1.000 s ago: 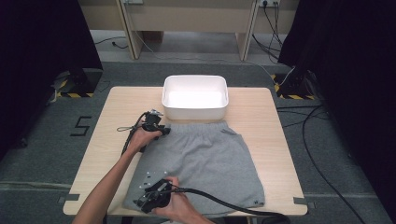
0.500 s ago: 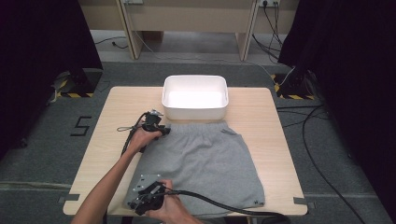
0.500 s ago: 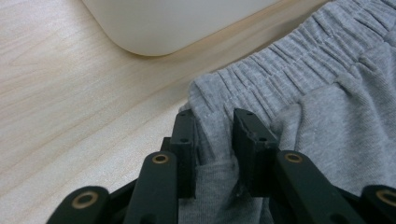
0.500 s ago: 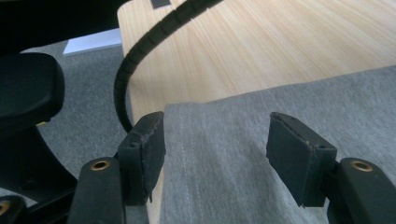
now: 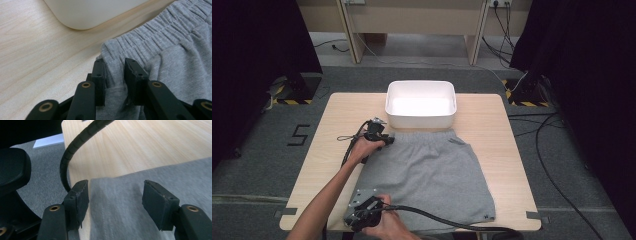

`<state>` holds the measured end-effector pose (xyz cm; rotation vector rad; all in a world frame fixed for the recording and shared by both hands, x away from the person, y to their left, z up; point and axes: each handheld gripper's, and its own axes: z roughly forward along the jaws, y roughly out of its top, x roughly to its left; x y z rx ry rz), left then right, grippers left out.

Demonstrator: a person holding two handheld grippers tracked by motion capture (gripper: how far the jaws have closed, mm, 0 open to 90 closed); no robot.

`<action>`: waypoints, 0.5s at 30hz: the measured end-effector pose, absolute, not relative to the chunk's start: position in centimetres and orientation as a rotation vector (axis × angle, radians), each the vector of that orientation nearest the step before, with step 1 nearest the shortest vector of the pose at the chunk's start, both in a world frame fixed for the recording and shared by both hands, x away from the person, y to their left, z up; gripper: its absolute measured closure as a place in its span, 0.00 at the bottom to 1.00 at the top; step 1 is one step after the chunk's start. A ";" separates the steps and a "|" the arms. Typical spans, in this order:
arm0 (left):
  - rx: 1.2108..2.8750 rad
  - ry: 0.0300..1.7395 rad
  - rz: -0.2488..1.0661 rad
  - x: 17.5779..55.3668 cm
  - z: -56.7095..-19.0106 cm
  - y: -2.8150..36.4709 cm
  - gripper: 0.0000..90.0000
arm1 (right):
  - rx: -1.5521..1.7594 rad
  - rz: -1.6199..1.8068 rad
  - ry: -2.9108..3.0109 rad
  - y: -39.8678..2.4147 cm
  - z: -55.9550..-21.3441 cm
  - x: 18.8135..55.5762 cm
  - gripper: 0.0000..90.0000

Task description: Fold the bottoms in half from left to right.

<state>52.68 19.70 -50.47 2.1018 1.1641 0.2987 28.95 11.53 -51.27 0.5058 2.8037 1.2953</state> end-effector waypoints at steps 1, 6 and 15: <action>2.102 1.164 0.293 52.7 -50.5 19.8 0.78 | 0.500 1.290 2.802 11.7 -51.3 28.8 0.43; 2.105 1.166 0.291 52.7 -50.4 19.8 0.78 | 0.490 1.264 2.795 12.4 -51.5 28.6 0.43; 2.104 1.166 0.290 52.7 -50.4 19.8 0.78 | 0.417 1.176 2.772 12.8 -51.7 28.1 0.48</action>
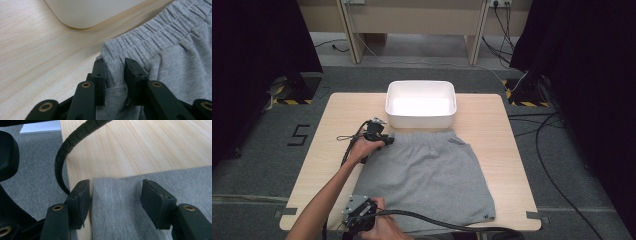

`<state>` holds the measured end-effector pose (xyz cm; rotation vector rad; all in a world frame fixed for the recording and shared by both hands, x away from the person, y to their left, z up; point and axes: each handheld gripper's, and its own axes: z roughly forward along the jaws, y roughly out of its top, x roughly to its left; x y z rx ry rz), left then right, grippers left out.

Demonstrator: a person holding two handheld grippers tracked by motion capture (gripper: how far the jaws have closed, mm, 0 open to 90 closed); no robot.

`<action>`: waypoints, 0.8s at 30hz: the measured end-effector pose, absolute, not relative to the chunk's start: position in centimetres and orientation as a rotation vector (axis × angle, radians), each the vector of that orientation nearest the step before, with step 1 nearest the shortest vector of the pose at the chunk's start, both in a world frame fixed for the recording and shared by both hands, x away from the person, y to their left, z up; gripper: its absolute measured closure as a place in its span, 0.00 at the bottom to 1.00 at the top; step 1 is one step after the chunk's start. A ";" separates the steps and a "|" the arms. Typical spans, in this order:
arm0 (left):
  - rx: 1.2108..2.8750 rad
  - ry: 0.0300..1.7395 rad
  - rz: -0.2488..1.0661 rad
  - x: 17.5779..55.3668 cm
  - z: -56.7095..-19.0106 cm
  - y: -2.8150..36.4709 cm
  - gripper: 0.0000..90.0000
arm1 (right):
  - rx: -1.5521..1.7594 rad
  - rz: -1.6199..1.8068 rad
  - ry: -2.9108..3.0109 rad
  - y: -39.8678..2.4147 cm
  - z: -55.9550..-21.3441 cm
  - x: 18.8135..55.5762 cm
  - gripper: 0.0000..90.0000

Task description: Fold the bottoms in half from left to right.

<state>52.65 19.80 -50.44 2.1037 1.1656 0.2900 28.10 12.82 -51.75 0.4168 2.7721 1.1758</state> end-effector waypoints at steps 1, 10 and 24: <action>2.103 1.166 0.289 52.7 -50.4 19.8 0.78 | 0.415 1.172 2.770 12.8 -51.7 28.1 0.50; 2.104 1.167 0.291 52.6 -50.4 19.8 0.78 | 0.396 1.173 2.790 12.5 -51.5 28.6 0.80; 2.105 1.170 0.277 52.7 -50.4 19.9 0.79 | 0.389 1.238 2.834 11.9 -51.5 29.1 0.96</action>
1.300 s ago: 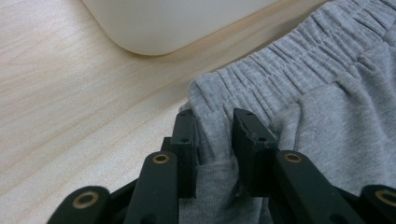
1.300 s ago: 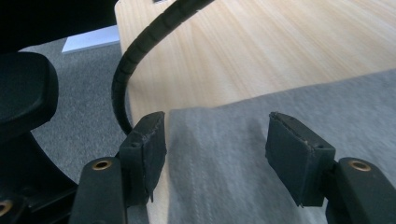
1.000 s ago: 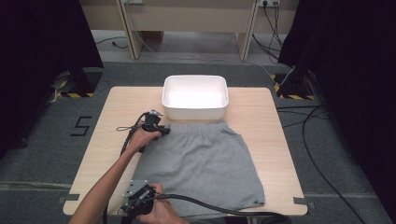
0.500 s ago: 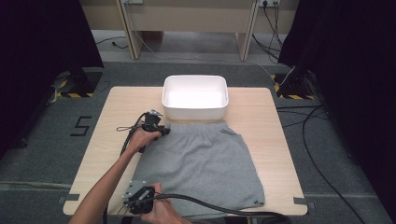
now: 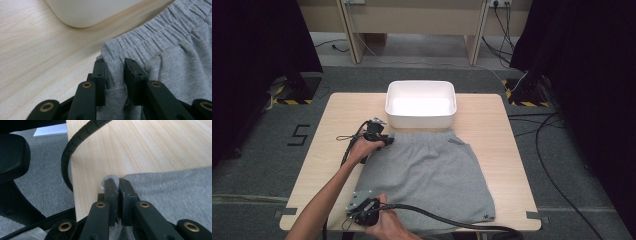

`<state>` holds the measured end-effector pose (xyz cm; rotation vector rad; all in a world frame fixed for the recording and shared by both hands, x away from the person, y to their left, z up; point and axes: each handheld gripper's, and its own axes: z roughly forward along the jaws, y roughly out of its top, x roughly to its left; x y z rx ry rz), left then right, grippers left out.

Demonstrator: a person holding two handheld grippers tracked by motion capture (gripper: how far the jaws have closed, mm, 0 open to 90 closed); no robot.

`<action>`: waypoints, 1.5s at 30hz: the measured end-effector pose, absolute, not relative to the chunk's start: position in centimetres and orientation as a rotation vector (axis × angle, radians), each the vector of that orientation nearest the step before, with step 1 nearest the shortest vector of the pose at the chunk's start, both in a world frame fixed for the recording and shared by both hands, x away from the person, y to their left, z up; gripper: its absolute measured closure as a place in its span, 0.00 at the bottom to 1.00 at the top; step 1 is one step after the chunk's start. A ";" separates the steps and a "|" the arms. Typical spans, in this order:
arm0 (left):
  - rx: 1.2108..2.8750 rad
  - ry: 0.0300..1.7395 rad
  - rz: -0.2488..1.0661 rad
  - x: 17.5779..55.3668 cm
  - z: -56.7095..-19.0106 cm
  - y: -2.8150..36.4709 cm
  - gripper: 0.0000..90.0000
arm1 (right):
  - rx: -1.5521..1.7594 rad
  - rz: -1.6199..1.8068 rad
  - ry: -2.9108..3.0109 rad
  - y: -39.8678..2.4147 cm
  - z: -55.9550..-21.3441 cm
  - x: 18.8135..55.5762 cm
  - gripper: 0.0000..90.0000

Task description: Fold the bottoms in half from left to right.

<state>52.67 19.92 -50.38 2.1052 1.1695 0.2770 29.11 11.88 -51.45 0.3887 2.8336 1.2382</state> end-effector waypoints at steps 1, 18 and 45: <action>2.104 1.171 0.273 52.7 -50.4 20.0 0.79 | 0.393 1.244 2.832 11.8 -51.4 29.1 0.96; 2.087 1.171 0.277 51.8 -47.7 21.1 0.89 | 0.382 1.446 2.786 9.4 -47.7 29.7 0.96; 2.165 1.072 0.351 50.8 -39.0 14.1 0.88 | 0.539 1.665 2.506 -3.7 -40.5 29.9 0.96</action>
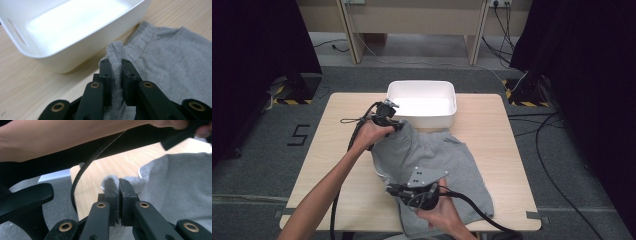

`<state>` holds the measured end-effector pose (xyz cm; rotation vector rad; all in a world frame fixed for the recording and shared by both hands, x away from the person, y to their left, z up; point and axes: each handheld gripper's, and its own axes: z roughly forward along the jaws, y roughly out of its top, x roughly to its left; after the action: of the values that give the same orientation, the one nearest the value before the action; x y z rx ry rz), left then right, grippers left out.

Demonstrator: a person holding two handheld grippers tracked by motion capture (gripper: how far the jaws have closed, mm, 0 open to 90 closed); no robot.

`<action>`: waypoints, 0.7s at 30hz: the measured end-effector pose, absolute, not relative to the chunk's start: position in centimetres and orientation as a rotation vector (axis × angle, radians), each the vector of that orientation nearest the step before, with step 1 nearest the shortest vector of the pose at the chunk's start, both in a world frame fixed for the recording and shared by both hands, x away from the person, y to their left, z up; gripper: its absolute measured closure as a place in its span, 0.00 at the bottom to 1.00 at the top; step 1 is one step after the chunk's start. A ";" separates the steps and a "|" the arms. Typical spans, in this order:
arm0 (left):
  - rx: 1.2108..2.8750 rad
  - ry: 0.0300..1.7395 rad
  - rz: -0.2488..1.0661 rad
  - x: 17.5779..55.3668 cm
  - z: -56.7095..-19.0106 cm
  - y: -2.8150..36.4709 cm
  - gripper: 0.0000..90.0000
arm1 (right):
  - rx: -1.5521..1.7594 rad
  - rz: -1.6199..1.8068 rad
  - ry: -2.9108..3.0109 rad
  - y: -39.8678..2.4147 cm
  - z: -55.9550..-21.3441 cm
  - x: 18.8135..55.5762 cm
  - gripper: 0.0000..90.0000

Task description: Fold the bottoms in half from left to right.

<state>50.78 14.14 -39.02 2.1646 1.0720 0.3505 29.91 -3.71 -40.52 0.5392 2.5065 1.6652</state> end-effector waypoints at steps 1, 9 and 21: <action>2.166 1.067 0.351 50.8 -38.8 13.8 0.88 | 0.549 1.668 2.490 -4.4 -40.3 29.9 0.96; 2.160 1.031 0.332 50.8 -38.3 10.7 0.88 | 0.652 1.650 2.394 -9.5 -39.6 29.9 0.96; 2.163 1.021 0.288 51.7 -39.0 7.4 0.88 | 0.804 1.605 2.310 -15.3 -40.2 29.4 0.96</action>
<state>51.65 7.43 -39.02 2.1632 1.0214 0.2878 29.42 -15.35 -40.16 0.8038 2.3101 1.6050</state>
